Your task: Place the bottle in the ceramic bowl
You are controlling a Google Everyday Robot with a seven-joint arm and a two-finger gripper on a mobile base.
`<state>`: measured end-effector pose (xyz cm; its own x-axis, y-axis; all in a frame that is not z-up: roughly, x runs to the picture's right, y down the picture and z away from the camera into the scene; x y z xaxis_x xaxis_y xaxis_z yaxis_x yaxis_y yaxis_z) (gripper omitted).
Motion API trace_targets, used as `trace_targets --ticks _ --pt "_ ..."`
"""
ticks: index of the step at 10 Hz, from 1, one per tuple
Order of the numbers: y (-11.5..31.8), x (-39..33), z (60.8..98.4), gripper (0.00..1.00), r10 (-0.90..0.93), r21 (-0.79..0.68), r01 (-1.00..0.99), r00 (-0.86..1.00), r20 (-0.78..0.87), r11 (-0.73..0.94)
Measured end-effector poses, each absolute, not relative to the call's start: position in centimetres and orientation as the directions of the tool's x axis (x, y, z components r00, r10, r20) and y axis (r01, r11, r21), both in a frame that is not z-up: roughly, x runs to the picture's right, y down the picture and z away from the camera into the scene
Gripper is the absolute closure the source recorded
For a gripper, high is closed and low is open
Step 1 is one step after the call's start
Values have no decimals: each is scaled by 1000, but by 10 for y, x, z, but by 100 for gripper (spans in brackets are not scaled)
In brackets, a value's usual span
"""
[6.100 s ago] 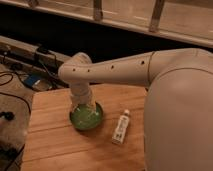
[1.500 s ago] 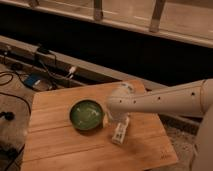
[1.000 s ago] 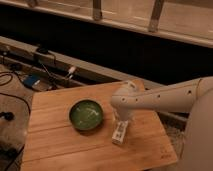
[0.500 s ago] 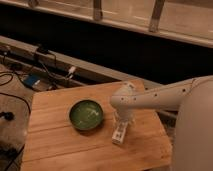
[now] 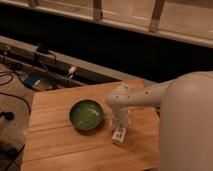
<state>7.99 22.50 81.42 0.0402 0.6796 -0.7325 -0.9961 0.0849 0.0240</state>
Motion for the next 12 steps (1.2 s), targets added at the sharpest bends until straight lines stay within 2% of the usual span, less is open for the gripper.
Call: trace_targets --ticks 4,6,12 --pt "226 82 812 85 674 16 -998 32 -738 65" --pt "208 97 797 100 710 46 -999 -19 -704 19" --pt "145 108 737 100 827 78 -996 -85 -556 -50"
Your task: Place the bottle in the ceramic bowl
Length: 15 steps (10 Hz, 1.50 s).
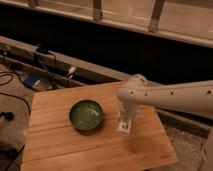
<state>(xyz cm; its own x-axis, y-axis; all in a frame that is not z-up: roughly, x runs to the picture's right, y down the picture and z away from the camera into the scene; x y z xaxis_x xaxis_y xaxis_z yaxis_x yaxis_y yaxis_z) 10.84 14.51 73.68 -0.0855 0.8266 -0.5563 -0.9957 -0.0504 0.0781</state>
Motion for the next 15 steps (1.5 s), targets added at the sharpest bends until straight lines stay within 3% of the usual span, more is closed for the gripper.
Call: trace_targets --ticks 5,15 --pt "110 36 713 100 869 -6 -997 69 -489 75" --pt "100 -89 713 100 832 -162 -951 308 -462 262"
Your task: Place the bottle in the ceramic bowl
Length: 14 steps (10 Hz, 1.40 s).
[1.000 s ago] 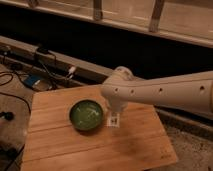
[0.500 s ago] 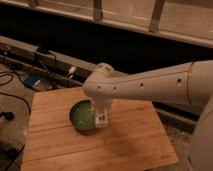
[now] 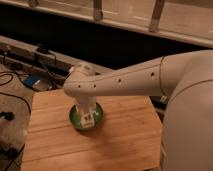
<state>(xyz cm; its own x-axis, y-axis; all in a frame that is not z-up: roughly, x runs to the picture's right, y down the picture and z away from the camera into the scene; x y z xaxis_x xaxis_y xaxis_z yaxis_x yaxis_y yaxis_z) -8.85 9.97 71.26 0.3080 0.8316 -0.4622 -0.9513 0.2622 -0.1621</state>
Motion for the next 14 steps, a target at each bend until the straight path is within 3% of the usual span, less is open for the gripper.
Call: trace_targets --ticks 7,14 --pt "101 -91 715 100 827 -176 -946 323 -459 272" --pt "110 -186 748 100 766 -277 -864 502 -402 421"
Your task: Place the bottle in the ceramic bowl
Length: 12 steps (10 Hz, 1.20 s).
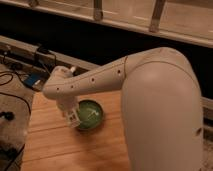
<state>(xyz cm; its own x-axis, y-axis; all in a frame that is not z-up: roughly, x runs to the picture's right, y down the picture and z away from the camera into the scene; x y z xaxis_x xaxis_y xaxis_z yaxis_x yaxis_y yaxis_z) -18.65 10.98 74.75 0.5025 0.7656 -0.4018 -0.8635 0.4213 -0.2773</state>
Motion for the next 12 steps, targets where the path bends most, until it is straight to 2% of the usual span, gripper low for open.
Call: trace_targets --ticks 4,12 --pt "96 -197 777 100 771 -263 -854 519 -369 448" --pt "79 -137 816 100 791 -200 -877 480 -378 437"
